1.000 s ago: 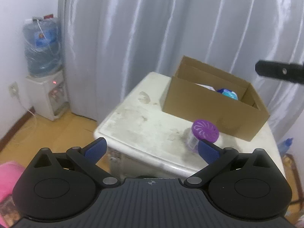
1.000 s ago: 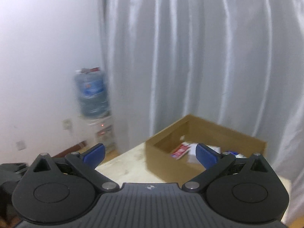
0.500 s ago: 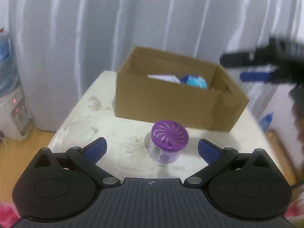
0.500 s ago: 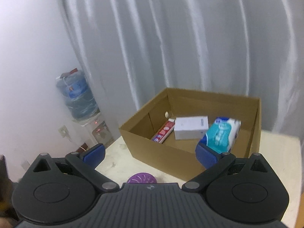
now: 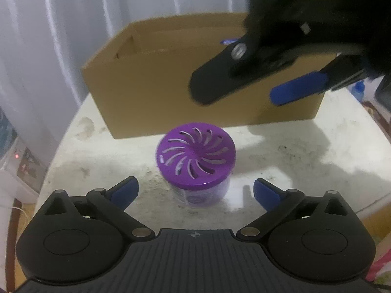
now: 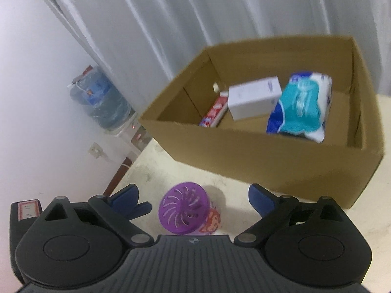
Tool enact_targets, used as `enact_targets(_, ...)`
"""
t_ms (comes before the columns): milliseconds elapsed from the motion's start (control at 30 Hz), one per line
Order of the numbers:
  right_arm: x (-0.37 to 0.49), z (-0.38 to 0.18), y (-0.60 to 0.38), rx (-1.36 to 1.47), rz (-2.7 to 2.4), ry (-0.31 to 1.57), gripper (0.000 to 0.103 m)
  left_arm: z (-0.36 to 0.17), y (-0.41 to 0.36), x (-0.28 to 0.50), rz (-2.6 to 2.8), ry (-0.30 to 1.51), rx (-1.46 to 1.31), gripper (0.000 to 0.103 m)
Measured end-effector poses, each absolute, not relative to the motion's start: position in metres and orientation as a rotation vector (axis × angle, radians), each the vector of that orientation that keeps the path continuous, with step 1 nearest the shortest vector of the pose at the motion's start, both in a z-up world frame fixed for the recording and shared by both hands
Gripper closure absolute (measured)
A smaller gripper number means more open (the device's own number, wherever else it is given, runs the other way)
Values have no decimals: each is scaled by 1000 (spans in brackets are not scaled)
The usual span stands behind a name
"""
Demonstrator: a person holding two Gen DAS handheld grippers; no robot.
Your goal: Organize objects
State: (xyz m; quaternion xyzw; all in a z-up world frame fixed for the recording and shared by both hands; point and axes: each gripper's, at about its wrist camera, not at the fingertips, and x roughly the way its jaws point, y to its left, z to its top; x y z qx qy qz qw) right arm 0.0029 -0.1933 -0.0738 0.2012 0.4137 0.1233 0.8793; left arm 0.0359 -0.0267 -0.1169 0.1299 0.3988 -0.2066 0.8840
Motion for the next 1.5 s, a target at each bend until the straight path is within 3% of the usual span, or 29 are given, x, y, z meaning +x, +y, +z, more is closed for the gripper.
enact_targets(233, 16, -99, -195, 474, 257, 933, 21, -122, -29, 45, -441, 850, 254, 10)
enact_targets(367, 20, -104, -198, 503, 261, 952, 30, -125, -31, 47, -457, 863, 243, 22)
enact_targets(633, 24, -113, -202, 544, 267, 984, 45, -124, -33, 52, -465, 880, 211, 29)
enact_targets(900, 25, -114, -201, 565, 277, 999, 52, -121, -39, 47, -478, 883, 208, 31)
enact_targets(1500, 22, -109, -204, 548, 250, 1026, 51, -125, -37, 61, -492, 903, 171, 33)
